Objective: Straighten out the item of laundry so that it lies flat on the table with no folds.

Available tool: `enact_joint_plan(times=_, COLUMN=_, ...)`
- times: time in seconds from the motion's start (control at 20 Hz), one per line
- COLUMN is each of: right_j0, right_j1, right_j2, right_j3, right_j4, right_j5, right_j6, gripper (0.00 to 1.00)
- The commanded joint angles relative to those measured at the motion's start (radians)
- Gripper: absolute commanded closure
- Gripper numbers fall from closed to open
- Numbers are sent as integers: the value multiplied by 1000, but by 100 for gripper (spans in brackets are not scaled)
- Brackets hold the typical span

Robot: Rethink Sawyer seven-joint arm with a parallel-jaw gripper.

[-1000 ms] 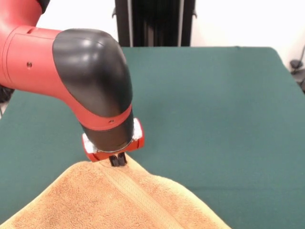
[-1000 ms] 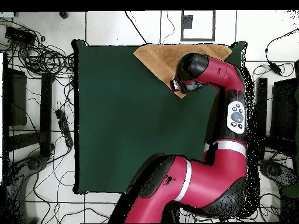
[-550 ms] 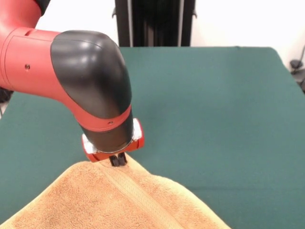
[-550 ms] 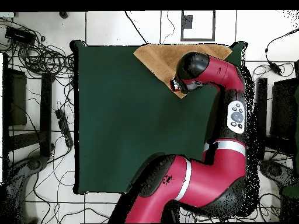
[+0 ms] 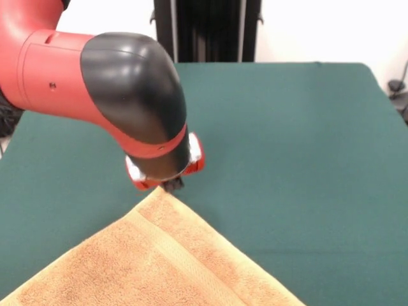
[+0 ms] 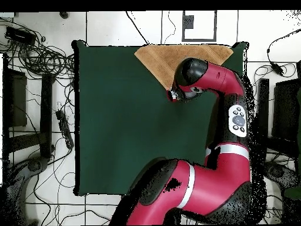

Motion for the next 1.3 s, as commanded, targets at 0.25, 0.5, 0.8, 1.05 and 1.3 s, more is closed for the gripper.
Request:
enact_joint_plan(times=0.25, right_j0=33, right_j1=-53, right_j2=48, right_j3=249, right_j4=-24, right_j5=170, right_j6=-14, gripper=100)
enact_joint_plan(times=0.5, right_j0=27, right_j1=-91, right_j2=48, right_j3=312, right_j4=-33, right_j5=151, right_j6=-6, gripper=100)
enact_joint_plan(times=0.8, right_j0=-10, right_j1=-163, right_j2=90, right_j3=368, right_j4=6, right_j5=48, right_j6=-13, gripper=100)
enact_joint_plan(times=1.05, right_j0=-29, right_j1=-255, right_j2=128, right_j3=360, right_j4=66, right_j5=42, right_j6=3, gripper=100)
enact_joint_plan(times=1.3, right_j0=-31, right_j1=-293, right_j2=128, right_j3=337, right_j4=71, right_j5=20, right_j6=20, gripper=100)
